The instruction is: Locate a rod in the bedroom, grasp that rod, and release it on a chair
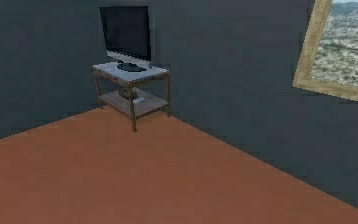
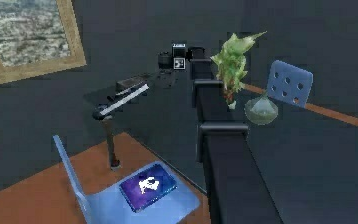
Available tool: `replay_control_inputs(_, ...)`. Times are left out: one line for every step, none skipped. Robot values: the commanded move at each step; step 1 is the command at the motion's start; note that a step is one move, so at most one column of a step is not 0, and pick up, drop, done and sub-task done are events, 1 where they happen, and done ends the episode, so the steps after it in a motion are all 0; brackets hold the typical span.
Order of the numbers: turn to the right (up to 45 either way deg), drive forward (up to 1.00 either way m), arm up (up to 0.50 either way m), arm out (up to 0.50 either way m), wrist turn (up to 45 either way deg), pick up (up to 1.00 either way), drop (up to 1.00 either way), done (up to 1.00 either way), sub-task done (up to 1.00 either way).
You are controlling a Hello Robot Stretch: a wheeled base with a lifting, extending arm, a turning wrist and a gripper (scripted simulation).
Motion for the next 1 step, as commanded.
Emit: replay_control_inputs(0.0,0.00,0.00,0.00,45.0,0.00,0.00,0.00,0.00)
